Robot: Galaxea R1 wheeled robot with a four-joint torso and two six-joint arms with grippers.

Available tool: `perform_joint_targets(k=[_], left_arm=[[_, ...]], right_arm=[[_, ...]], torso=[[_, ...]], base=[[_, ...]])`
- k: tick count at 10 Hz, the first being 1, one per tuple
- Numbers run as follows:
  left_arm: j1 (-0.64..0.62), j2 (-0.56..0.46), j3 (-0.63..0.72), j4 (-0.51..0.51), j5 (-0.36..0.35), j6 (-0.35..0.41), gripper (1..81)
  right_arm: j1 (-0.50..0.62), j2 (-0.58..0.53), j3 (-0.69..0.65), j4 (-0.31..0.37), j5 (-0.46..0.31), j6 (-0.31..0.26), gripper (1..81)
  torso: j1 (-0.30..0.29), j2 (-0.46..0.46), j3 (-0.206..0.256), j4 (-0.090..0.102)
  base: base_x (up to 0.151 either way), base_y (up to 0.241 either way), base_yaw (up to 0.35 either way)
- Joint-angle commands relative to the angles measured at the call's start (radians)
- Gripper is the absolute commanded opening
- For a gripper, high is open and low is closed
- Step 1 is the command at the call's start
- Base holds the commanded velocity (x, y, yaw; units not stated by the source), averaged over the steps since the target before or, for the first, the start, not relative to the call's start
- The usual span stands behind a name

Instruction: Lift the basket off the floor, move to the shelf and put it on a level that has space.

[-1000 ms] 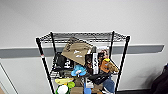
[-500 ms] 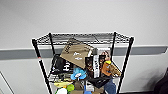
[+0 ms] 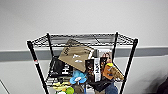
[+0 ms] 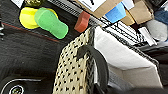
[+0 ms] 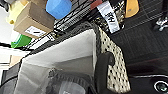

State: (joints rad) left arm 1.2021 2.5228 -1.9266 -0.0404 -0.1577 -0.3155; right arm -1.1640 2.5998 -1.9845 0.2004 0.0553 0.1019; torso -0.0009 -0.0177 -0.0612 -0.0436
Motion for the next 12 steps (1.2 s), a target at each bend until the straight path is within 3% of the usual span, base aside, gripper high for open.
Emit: perform_joint_targets(k=[1, 12], left_arm=[[-0.101, -0.031, 0.015, 0.019, -0.002, 0.000, 1.0], [-0.100, -0.034, 0.008, 0.017, -0.002, 0.000, 1.0]], right_arm=[[0.105, -0.027, 0.026, -0.013, -0.017, -0.002, 1.0], [0.085, 0.004, -0.010, -0.012, -0.014, -0.001, 1.0]], torso=[[0.001, 0.000, 0.000, 0.000], [0.001, 0.000, 0.000, 0.000]], base=[[0.103, 0.000, 0.000], [0.099, 0.000, 0.000]])
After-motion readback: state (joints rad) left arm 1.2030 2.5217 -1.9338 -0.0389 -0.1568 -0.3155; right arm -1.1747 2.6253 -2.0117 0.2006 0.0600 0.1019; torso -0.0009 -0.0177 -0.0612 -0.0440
